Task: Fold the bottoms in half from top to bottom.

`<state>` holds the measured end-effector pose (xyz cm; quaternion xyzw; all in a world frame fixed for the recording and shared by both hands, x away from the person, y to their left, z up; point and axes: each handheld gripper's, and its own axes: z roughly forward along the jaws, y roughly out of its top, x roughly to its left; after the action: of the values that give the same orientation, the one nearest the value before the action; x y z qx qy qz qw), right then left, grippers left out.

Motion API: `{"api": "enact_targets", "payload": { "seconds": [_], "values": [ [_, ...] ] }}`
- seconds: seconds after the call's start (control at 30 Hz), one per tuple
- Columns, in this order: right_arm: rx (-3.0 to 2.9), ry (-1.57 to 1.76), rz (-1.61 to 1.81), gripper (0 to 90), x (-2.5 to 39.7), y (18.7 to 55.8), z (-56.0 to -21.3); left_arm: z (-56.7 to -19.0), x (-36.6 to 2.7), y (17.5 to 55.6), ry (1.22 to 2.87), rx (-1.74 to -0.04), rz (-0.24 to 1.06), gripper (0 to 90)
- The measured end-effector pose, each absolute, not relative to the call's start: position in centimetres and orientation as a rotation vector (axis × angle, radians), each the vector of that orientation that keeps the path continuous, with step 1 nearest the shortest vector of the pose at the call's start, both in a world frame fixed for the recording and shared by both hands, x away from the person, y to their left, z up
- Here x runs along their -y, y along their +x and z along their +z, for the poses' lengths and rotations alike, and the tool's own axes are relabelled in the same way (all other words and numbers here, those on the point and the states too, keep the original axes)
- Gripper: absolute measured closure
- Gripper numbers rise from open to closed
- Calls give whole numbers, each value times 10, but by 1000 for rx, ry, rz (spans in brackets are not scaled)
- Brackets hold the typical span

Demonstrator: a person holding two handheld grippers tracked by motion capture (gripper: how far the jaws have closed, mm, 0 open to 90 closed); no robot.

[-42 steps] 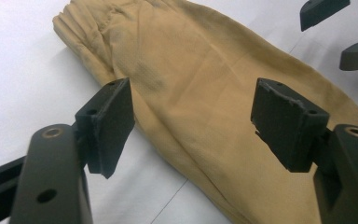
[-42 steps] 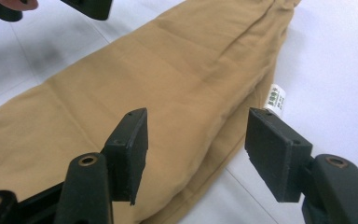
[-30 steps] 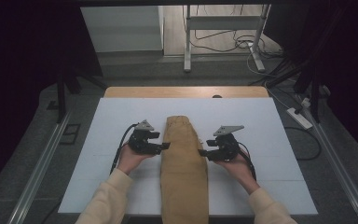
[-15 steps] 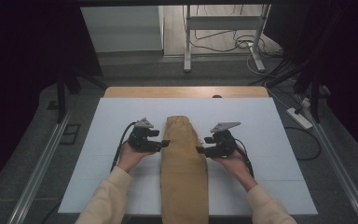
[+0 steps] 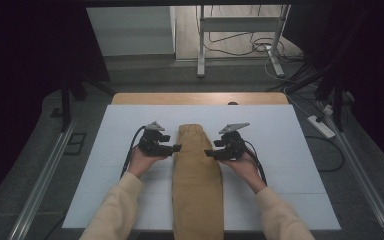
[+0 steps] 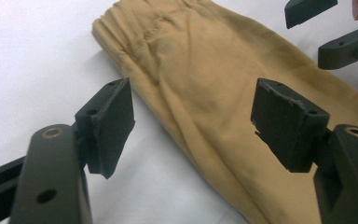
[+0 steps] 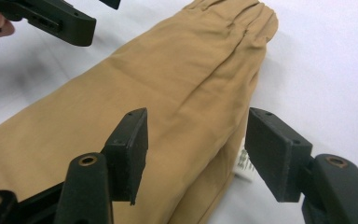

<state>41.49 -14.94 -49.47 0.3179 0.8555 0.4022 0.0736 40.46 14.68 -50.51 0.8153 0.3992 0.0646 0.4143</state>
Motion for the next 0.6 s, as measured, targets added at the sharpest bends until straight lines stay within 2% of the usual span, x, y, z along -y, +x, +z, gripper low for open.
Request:
{"api": "enact_targets", "payload": {
  "seconds": [0.6],
  "values": [
    [-2566,1040,1121,399,139,452,-499,-516,-142,429,2063,-1070,147,289]
  ]
}}
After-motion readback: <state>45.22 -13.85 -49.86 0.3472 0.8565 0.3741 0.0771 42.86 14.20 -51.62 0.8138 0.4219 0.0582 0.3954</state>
